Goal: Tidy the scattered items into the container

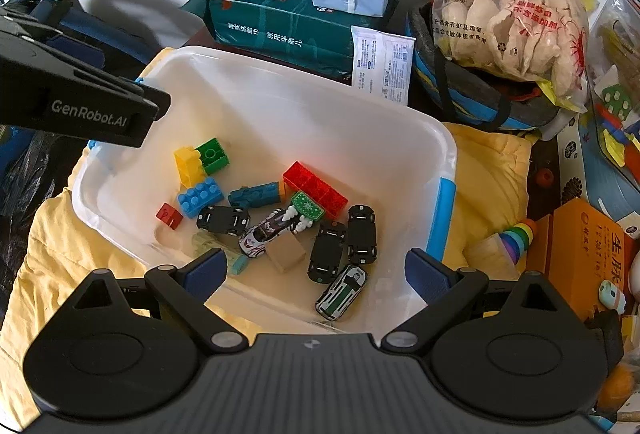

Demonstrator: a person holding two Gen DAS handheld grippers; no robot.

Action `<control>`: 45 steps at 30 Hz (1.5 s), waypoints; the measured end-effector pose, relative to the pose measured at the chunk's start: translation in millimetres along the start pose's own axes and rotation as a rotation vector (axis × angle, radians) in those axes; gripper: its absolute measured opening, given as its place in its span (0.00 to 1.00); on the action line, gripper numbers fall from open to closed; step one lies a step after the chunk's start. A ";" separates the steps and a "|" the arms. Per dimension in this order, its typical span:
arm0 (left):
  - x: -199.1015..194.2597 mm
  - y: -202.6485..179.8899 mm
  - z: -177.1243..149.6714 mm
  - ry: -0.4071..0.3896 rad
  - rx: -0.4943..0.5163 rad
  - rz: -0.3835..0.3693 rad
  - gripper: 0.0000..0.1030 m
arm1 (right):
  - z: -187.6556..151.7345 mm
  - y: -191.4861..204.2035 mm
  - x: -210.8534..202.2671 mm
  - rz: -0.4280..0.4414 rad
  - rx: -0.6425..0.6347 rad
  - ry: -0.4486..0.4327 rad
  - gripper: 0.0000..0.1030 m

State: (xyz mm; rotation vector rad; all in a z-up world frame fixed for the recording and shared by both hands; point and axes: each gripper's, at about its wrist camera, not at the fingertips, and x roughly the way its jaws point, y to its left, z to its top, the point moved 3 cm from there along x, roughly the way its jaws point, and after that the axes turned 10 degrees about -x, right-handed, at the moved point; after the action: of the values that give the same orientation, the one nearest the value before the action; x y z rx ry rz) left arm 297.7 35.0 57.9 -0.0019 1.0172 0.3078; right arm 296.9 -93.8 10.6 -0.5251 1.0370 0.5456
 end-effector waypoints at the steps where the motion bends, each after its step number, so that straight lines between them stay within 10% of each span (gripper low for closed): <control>1: -1.4 0.1 -0.3 -0.010 0.004 0.008 0.72 | -0.2 0.1 -0.4 0.000 0.000 0.000 0.95; 45: -5.5 -7.8 -10.9 0.025 -0.006 -0.073 0.78 | -10.5 2.6 0.3 -0.006 -0.017 -0.005 0.95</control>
State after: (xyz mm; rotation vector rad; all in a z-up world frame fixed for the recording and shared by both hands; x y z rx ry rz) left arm 287.9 24.6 55.6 -0.0484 1.0382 0.2444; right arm 288.5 -98.5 5.5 -0.5415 1.0262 0.5507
